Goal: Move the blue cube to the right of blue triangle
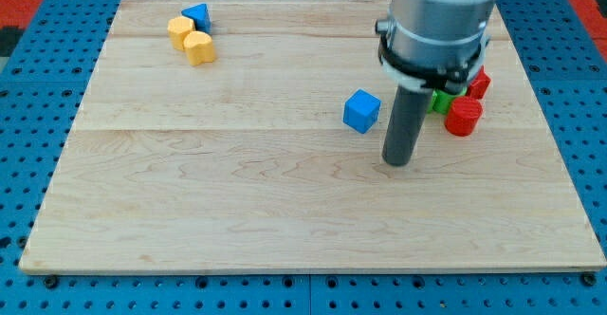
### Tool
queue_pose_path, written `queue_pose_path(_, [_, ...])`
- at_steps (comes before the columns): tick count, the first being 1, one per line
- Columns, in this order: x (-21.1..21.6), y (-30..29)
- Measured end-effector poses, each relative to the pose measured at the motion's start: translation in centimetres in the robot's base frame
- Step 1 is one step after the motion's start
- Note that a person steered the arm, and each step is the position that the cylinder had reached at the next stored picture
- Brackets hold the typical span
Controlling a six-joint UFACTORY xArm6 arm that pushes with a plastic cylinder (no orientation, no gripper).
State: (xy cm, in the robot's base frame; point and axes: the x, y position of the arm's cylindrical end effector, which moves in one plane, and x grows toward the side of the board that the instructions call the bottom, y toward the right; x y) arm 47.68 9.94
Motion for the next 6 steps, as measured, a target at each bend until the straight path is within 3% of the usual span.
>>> queue_pose_path(1, [-1.1, -1.9])
queue_pose_path(2, [-2.9, 0.3])
queue_pose_path(3, [-6.0, -5.2])
queue_pose_path(4, [-13.8, -12.2])
queue_pose_path(5, [-18.1, -12.5])
queue_pose_path(6, [-18.1, -11.6])
